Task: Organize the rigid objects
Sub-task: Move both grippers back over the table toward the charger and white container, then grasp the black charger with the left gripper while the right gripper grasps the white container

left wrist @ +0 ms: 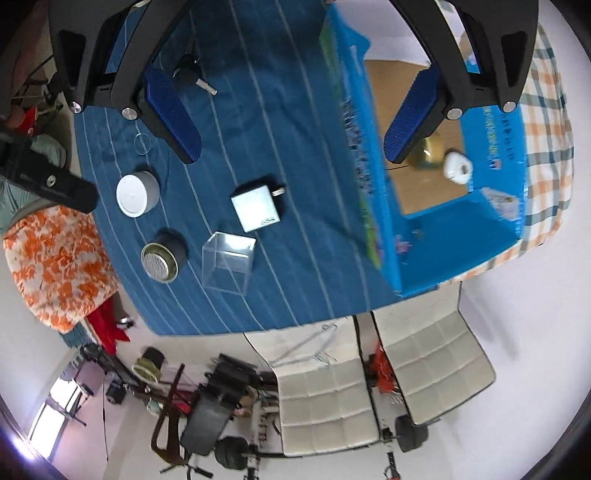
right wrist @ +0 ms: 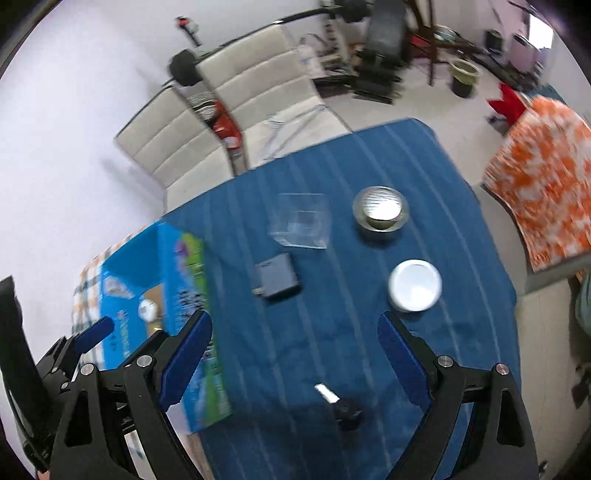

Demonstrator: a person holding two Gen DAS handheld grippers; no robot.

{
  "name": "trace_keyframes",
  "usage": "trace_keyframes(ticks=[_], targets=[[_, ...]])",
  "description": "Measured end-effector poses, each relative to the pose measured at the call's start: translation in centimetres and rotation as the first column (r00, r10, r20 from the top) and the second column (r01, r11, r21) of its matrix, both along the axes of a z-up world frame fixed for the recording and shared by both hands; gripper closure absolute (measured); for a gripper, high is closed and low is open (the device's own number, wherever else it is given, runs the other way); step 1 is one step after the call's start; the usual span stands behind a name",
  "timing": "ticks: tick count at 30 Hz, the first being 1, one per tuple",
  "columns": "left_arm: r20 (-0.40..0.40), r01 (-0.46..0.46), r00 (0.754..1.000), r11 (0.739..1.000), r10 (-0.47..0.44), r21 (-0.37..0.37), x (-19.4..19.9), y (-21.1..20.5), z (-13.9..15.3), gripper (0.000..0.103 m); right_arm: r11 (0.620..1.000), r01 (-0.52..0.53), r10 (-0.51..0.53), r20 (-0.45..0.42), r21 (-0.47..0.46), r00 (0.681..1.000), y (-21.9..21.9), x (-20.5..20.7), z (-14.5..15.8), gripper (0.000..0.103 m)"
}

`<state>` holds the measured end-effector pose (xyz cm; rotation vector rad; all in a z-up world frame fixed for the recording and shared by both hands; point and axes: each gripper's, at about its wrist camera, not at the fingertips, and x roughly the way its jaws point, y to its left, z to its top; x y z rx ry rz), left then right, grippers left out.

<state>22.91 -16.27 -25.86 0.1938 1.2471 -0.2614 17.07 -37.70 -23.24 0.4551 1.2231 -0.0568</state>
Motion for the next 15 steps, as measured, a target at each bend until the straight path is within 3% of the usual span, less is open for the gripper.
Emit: trace_keyframes(ticks=[9, 15], targets=[[-0.16, -0.072, 0.984, 0.997, 0.075, 0.024, 4.7, -3.0, -8.4, 0.001, 0.987, 0.162, -0.162, -0.153, -0.011, 0.975, -9.5, 1.5, -9.9, 0.01], [-0.261, -0.104, 0.958, 0.993, 0.115, 0.056, 7.4, -4.2, -13.7, 0.001, 0.981, 0.194, -0.184, -0.244, 0.018, 0.952, -11.5, 2.8, -15.6, 0.01]])
